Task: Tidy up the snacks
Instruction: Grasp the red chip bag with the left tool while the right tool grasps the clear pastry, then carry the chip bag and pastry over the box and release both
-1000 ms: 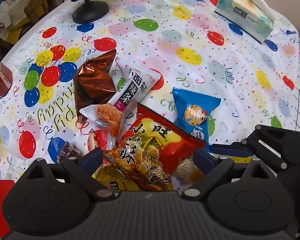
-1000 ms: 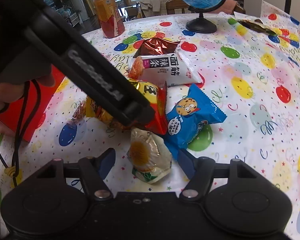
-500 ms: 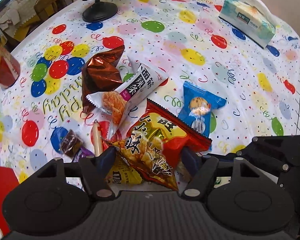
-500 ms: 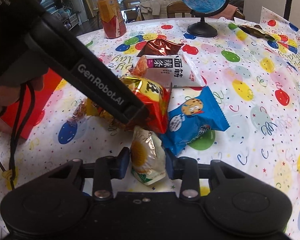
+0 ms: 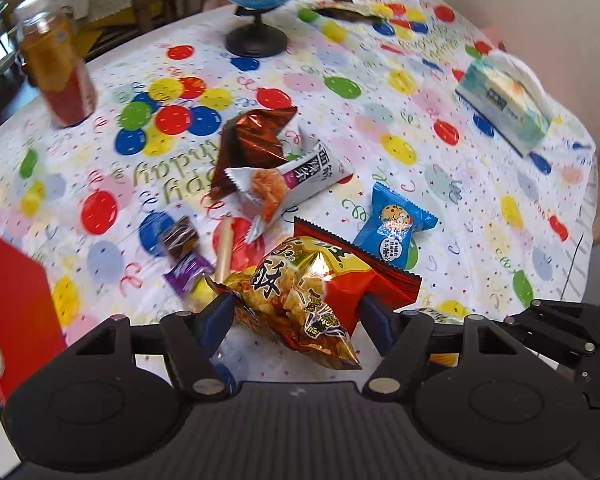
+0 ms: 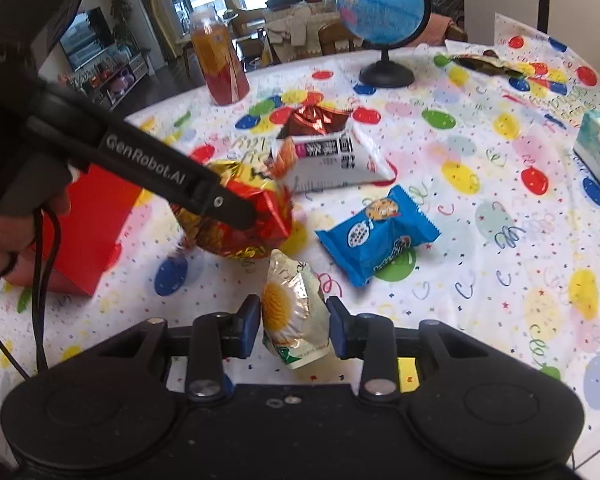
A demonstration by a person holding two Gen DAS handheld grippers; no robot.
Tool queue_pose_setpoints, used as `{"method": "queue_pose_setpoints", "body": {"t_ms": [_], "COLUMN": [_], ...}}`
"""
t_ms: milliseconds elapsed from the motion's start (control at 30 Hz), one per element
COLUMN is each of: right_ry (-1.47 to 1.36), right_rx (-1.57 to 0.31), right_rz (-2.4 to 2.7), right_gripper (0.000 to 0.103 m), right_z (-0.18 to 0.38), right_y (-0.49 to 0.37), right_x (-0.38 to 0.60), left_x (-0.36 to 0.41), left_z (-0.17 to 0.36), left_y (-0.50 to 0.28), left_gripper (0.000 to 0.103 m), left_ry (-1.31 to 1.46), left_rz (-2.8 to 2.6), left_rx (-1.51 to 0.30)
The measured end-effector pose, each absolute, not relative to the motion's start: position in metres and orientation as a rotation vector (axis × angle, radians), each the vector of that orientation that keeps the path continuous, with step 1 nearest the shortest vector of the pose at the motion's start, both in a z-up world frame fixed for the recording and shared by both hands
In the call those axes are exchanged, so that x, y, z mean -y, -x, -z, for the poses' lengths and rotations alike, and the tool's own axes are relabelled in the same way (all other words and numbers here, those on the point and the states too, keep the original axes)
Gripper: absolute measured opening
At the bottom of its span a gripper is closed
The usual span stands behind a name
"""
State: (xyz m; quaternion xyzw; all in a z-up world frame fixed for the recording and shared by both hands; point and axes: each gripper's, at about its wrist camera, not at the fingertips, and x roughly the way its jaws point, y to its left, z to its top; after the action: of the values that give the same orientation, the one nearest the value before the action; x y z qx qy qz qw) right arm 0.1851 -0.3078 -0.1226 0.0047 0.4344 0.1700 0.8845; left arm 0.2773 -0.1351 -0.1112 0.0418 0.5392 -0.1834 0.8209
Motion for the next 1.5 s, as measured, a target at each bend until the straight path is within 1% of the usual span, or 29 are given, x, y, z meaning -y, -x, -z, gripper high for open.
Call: {"method": "queue_pose_setpoints", "body": {"t_ms": [433, 767, 1133, 1500], "right_ry": [0.006, 0.059, 0.130, 0.198], "right_rx": [-0.843, -0.809, -0.770, -0.755], "right_rz": [-0.388, -0.466, -0.572, -0.644], "right_gripper": [0.034, 0.034, 0.034, 0.034], "right_z": [0.069, 0.038, 0.019, 0.021], "right_y": [-0.162, -0.159, -0.162, -0.171], "right_x": [0.285, 0.236, 0.162, 0.086], "left_x": [0.078, 0.018, -0.061, -0.137], "left_z": [0.061, 0.026, 0.009, 0.007], "left_y": [-0.238, -0.205, -0.178, -0.153], "left_gripper": [0.069, 0.069, 0.068, 0.068], "left_ry": [0.044, 0.105, 0.162, 0.194], "left_rz": [0.288, 0.195, 0.060, -0.069], "left_rx": [-1.080, -0.991, -0.930, -0.910]}}
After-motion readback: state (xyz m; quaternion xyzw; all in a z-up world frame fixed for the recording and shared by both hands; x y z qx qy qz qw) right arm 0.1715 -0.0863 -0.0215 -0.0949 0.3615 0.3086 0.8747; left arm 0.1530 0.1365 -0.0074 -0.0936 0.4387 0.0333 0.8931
